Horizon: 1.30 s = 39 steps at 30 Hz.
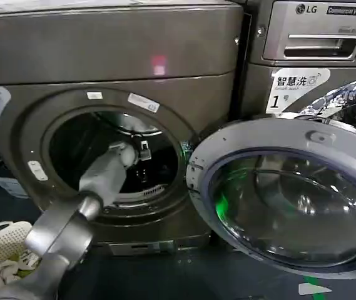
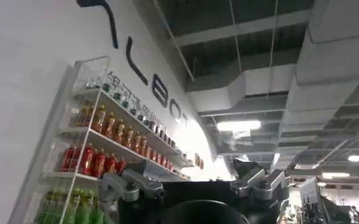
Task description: Grasp the clothes from the dryer.
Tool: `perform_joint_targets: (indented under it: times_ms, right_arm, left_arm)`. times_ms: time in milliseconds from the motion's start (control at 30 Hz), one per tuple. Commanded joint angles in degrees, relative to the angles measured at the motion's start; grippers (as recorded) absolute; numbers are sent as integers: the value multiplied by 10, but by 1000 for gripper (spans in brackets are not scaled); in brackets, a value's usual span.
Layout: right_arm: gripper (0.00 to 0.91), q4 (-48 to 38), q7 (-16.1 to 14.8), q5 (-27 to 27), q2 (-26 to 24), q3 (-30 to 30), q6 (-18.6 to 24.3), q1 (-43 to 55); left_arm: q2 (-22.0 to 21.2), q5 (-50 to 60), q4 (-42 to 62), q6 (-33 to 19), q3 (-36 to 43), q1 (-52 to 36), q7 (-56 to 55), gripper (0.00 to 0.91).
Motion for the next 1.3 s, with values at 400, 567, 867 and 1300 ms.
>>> perform_joint_targets:
  times_ms: [400,567,867,1300]
  right_arm:
    - [907,1,0,-1,7,-3,3,1]
    - [907,1,0,-1,9,-4,4,1]
    - [907,5,1,-2,16,-6,6,1]
    - [907,16,2,-7,28,-15,9,3]
  left_arm:
    - [-22,-13,40,43,26,11,-48,523]
    - [-25,-13,39,51,24,21,-53,296]
    - [-27,2,23,66,-36,35,-67,0]
    - [11,-224,-163,127,-219,129,-222,0]
